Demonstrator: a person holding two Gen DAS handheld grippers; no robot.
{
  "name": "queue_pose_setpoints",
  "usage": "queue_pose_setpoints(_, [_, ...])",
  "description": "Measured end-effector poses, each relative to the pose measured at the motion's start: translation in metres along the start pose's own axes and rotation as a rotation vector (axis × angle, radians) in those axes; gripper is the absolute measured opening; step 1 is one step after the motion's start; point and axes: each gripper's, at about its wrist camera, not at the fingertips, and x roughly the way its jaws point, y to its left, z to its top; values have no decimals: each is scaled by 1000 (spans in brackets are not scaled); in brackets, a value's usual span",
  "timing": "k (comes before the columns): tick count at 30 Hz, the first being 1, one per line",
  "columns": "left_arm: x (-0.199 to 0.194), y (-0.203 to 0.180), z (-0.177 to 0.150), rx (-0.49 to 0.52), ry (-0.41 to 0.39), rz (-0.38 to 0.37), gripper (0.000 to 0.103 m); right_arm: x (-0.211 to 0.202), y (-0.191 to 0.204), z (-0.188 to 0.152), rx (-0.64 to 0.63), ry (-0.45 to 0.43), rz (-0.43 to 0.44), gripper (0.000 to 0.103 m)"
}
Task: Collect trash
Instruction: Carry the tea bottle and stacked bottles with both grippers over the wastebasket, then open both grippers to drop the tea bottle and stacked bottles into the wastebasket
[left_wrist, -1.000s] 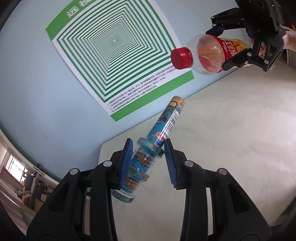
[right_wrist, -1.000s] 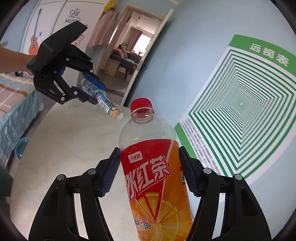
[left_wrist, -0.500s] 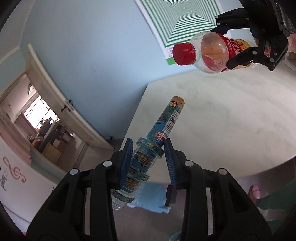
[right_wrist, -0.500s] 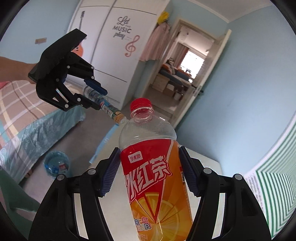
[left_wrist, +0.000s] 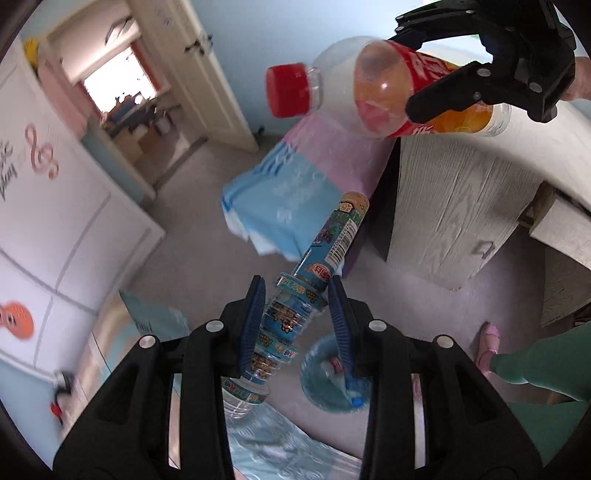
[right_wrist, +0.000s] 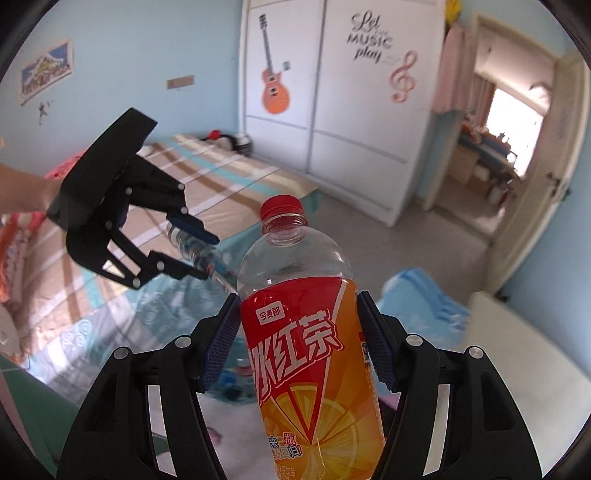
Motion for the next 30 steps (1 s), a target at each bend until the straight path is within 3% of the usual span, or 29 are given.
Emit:
queue_pose_setpoints(6, [67, 2, -91, -104, 137, -50, 33, 144, 17, -32, 122, 134, 182, 64])
queue_pose_setpoints(12, [158, 3, -170, -128, 269, -92, 33, 280, 38, -100, 253, 321, 243, 64])
queue_pose_setpoints(16, [206, 2, -201, -180, 335, -114, 33, 349, 51, -133, 321, 414, 270, 64])
queue_pose_setpoints(25, [281, -13, -246, -220, 488, -148, 34, 448, 67, -190, 409, 556, 255, 67])
queue_pose_setpoints(26, [293, -18, -248, -232, 502, -147, 42, 454, 67, -193, 422, 560, 259, 74])
queue_pose_setpoints(28, [297, -22, -250, -244, 517, -136, 53, 456, 65, -196, 420, 557, 238, 76])
queue_pose_setpoints(30, [306, -24, -254, -234, 535, -119, 57, 451, 62, -195, 409, 551, 232, 76])
